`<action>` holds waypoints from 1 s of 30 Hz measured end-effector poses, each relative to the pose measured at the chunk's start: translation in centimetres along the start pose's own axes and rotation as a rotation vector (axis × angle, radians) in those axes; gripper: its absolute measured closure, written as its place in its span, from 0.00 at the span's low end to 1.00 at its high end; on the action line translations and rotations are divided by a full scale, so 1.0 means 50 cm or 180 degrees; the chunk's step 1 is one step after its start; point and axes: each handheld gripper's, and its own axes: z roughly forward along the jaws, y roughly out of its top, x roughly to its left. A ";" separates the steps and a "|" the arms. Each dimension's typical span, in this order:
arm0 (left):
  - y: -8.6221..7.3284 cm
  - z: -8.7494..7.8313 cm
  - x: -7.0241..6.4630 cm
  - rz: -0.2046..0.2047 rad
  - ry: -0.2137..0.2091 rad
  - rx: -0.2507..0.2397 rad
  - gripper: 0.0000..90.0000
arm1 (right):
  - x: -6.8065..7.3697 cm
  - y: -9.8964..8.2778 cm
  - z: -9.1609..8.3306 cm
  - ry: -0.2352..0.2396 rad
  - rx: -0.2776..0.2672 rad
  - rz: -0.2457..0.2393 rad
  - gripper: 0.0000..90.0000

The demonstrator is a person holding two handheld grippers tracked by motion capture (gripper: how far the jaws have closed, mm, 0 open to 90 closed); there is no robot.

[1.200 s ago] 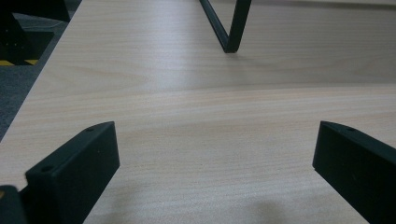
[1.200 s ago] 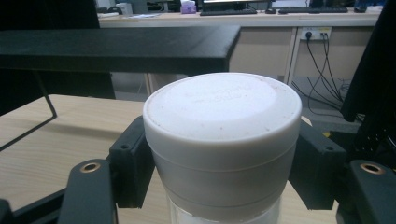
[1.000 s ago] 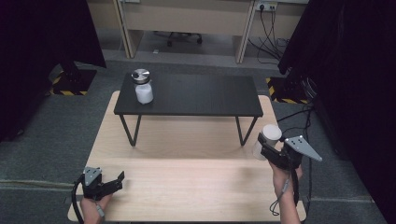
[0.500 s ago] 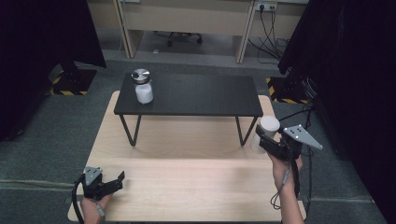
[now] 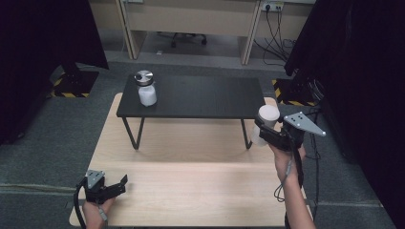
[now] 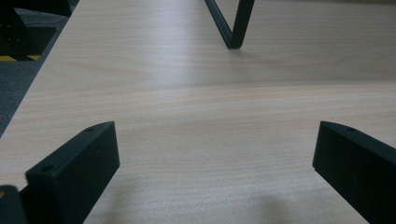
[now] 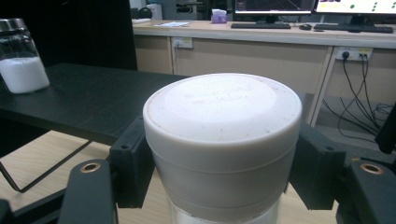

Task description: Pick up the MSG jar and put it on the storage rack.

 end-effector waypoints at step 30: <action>0.002 0.002 -0.001 -0.0022 0.0026 0.0017 0.00 | -0.011 0.073 0.068 0.0174 -0.0125 -0.0008 0.37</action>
